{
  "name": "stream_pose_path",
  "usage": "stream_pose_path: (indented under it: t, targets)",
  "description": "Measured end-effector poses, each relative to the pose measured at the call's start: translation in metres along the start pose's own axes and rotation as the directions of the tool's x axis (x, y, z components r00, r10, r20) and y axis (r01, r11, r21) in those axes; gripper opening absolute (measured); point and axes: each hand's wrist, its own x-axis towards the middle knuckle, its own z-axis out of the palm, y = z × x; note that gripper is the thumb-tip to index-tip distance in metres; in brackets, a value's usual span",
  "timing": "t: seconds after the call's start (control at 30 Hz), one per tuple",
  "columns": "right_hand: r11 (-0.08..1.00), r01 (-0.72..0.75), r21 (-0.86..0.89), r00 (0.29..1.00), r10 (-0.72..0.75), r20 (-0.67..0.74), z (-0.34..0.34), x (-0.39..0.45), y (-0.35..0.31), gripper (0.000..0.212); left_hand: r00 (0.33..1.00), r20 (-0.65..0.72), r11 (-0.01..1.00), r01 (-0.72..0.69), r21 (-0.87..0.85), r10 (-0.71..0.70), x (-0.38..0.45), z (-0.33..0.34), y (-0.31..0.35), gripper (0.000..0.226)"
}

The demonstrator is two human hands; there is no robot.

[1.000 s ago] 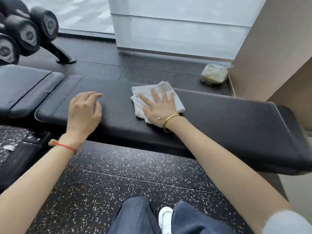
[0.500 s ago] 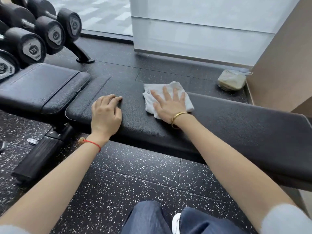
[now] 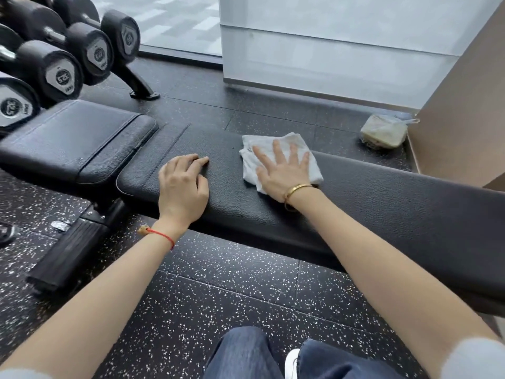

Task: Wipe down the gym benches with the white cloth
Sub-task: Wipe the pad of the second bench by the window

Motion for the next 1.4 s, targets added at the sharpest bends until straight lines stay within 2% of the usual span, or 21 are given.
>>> stream_pose_path:
  t: [0.13, 0.2, 0.37, 0.43, 0.53, 0.6, 0.67, 0.73, 0.8, 0.9, 0.97, 1.07, 1.13, 1.2, 1.3, 1.4]
  targets:
    - [0.984, 0.176, -0.039, 0.981, -0.179, -0.078, 0.031, -0.036, -0.051, 0.054, 1.0, -0.004, 1.0, 0.009, -0.011, -0.009, -0.001, -0.001, 0.0, 0.044]
    - [0.98, 0.19, -0.061, 0.975, -0.196, -0.106, 0.037, -0.056, -0.059, 0.055, 1.0, 0.001, 1.0, 0.005, -0.013, -0.005, -0.001, -0.001, 0.0, 0.046]
    - [0.967, 0.232, -0.101, 0.965, -0.242, -0.1, 0.031, -0.089, -0.016, 0.053, 1.0, 0.01, 1.0, -0.015, -0.014, 0.015, -0.001, -0.004, -0.001, 0.054]
    - [0.978, 0.185, -0.101, 0.977, -0.194, -0.092, 0.029, -0.102, 0.015, 0.053, 1.0, 0.011, 1.0, -0.012, -0.011, 0.012, -0.001, -0.003, -0.001, 0.053]
    - [0.998, 0.017, -0.059, 0.998, -0.021, -0.066, 0.019, -0.084, 0.043, 0.051, 1.0, 0.015, 1.0, -0.004, -0.013, 0.004, -0.002, -0.003, 0.0, 0.051]
    - [0.996, -0.087, -0.008, 0.996, 0.087, -0.038, 0.007, -0.053, 0.035, 0.052, 1.0, 0.02, 1.0, -0.002, -0.015, 0.003, -0.002, -0.004, 0.001, 0.05]
    - [0.992, -0.123, -0.005, 0.992, 0.123, -0.02, 0.002, -0.031, 0.011, 0.052, 1.0, 0.026, 1.0, 0.001, -0.018, -0.001, -0.002, -0.005, 0.001, 0.05]
    - [0.999, -0.039, -0.022, 0.999, 0.039, -0.031, 0.008, -0.03, -0.019, 0.053, 1.0, 0.026, 1.0, 0.003, -0.016, -0.003, -0.002, -0.005, 0.001, 0.05]
    - [0.994, 0.108, -0.031, 0.992, -0.11, -0.056, 0.02, -0.051, -0.038, 0.053, 1.0, 0.02, 1.0, -0.004, -0.016, 0.004, -0.002, -0.004, 0.0, 0.05]
    - [0.968, 0.25, -0.021, 0.965, -0.251, -0.071, 0.03, -0.082, -0.022, 0.051, 1.0, 0.008, 1.0, -0.012, -0.016, 0.013, -0.002, -0.003, -0.002, 0.051]
    - [0.978, 0.206, -0.009, 0.976, -0.206, -0.065, 0.025, -0.079, 0.005, 0.05, 1.0, 0.005, 1.0, -0.015, -0.006, 0.016, -0.002, -0.003, -0.002, 0.05]
    - [1.0, -0.011, 0.004, 0.998, 0.011, -0.059, 0.013, -0.043, 0.035, 0.049, 1.0, 0.006, 1.0, -0.007, -0.002, 0.007, -0.002, -0.003, -0.002, 0.048]
    - [0.99, -0.136, 0.019, 0.989, 0.137, -0.047, 0.005, -0.011, 0.033, 0.051, 1.0, 0.008, 1.0, -0.005, -0.001, 0.005, -0.002, -0.003, -0.001, 0.046]
    - [0.987, -0.162, 0.008, 0.986, 0.162, -0.031, 0.002, 0.013, 0.014, 0.052, 1.0, 0.008, 1.0, -0.001, 0.002, 0.001, -0.002, -0.003, -0.001, 0.045]
    - [1.0, -0.028, -0.011, 0.999, 0.028, -0.036, 0.008, 0.015, -0.024, 0.052, 1.0, 0.004, 1.0, -0.002, 0.014, 0.002, -0.002, -0.003, -0.002, 0.044]
    - [0.987, 0.162, -0.022, 0.985, -0.163, -0.056, 0.017, -0.016, -0.025, 0.051, 1.0, -0.002, 1.0, -0.005, 0.019, 0.005, -0.002, -0.003, -0.003, 0.043]
